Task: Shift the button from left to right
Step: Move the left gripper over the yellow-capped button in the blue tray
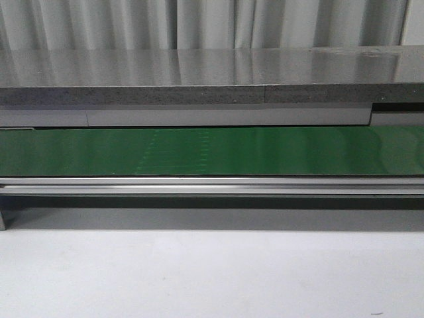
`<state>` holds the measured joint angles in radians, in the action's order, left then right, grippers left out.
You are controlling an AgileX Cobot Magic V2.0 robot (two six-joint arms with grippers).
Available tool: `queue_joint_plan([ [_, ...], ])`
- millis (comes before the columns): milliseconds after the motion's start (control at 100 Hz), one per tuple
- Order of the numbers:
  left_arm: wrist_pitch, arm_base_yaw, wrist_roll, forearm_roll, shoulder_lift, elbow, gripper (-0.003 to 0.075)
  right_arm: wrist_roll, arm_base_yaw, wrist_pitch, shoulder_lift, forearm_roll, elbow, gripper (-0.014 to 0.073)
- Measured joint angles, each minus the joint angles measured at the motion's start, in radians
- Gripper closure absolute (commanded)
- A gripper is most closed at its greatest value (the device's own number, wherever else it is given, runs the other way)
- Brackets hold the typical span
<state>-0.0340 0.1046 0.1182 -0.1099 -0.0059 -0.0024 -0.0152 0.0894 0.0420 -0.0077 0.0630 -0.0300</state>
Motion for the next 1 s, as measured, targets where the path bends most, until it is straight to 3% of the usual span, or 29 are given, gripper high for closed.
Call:
queue_joint_plan([
  [640, -0.005, 0.000, 0.000, 0.025, 0.000, -0.018, 0.0715, 0.000, 0.000, 0.000, 0.000, 0.000, 0.000, 0.0662],
  [810, -0.120, 0.000, 0.000, 0.029, 0.017, -0.161, 0.0715, 0.000, 0.000, 0.000, 0.000, 0.000, 0.000, 0.0662],
  [1000, -0.419, 0.000, 0.000, 0.009, 0.183, -0.427, 0.0715, 0.000, 0.000, 0.000, 0.000, 0.000, 0.000, 0.0662],
])
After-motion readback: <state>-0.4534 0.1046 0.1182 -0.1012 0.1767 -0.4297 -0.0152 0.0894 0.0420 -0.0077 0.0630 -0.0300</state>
